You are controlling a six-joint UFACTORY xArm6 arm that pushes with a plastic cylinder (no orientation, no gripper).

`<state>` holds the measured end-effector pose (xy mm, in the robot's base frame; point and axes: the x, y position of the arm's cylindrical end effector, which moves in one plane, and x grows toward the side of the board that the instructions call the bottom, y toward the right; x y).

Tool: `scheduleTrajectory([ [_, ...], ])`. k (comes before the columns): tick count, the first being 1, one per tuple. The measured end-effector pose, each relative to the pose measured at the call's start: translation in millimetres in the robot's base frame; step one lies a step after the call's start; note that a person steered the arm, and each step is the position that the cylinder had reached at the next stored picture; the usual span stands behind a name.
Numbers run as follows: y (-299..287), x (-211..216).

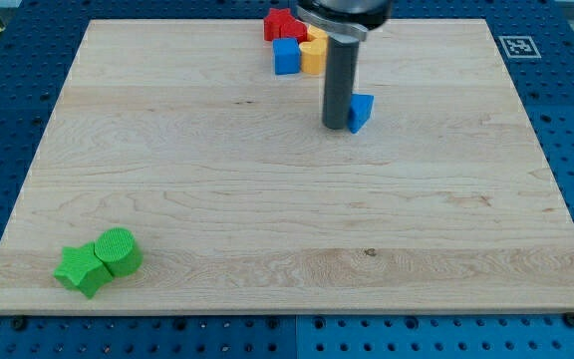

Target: Move the blue triangle into the blue cube

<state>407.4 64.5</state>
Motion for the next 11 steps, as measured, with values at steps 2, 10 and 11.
scheduleTrajectory([
  [2, 78, 28],
  [10, -24, -69],
  [11, -37, -96],
])
